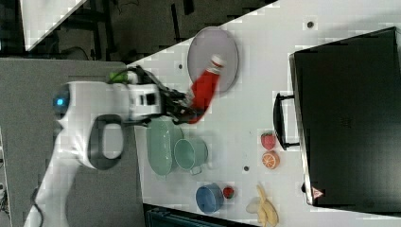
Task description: Pick ketchup from strainer and place it on the table
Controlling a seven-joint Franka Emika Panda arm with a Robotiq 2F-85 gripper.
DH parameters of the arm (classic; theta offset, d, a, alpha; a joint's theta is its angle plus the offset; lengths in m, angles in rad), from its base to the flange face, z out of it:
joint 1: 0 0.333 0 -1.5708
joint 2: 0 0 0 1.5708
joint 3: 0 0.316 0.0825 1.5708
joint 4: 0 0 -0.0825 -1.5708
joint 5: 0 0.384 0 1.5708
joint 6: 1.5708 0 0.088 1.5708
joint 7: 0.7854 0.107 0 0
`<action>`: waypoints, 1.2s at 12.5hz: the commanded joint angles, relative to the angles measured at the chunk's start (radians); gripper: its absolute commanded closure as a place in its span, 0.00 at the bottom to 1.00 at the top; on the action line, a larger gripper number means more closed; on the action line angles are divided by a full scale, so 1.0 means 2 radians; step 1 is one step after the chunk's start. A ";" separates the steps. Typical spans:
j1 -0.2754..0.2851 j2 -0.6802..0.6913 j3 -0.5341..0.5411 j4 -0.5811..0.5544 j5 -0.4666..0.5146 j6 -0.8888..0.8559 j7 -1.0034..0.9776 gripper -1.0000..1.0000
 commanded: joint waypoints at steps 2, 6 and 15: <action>0.021 -0.008 0.009 -0.064 0.006 0.007 -0.026 0.40; 0.021 0.014 0.009 -0.137 0.001 0.108 -0.026 0.40; 0.021 0.079 0.006 -0.155 -0.024 0.194 -0.026 0.00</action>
